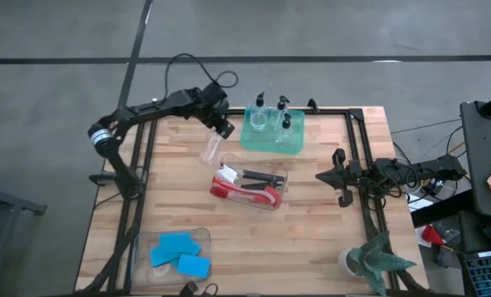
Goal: Pick & Place Kitchen Sink Supplies
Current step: Put the transparent soap dispenser into the green bin
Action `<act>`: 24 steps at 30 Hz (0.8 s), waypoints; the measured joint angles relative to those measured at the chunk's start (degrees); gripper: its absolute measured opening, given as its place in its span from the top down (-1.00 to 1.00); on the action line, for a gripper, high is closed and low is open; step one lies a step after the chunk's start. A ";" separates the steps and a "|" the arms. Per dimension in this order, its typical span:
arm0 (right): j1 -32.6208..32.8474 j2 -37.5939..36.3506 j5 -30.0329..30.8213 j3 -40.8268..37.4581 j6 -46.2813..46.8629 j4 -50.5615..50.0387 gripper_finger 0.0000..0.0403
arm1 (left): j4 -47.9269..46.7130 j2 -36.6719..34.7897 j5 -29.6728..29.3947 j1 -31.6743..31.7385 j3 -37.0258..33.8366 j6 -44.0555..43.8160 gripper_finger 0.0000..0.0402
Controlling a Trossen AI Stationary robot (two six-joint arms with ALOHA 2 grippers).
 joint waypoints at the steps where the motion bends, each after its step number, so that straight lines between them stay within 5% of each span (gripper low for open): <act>1: 0.02 0.00 -0.02 0.01 -0.07 0.00 0.96 | 1.33 -1.07 -1.19 0.00 0.00 -0.01 0.33; 11: 0.02 0.00 -0.02 0.00 -0.05 0.00 0.96 | 23.35 -6.34 -1.94 -0.95 -0.11 0.54 0.30; 24: 0.00 0.00 0.00 0.01 -0.01 0.00 0.96 | 44.67 1.78 -7.33 -7.42 -0.29 8.80 0.31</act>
